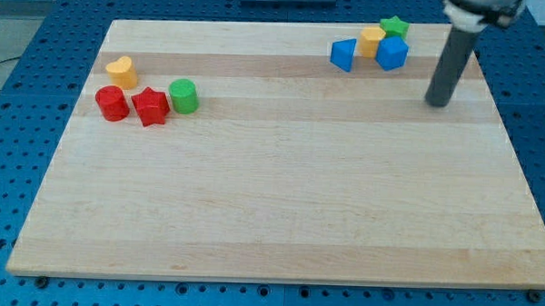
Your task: Move your arm to the top right of the board
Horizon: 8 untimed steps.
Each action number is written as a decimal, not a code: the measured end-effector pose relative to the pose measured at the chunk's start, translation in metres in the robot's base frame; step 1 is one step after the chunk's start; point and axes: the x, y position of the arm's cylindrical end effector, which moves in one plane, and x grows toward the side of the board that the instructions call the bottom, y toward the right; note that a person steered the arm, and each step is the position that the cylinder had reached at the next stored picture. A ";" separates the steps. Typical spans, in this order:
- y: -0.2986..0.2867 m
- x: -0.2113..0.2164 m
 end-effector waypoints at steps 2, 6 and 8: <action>-0.090 0.027; -0.331 0.182; -0.532 0.194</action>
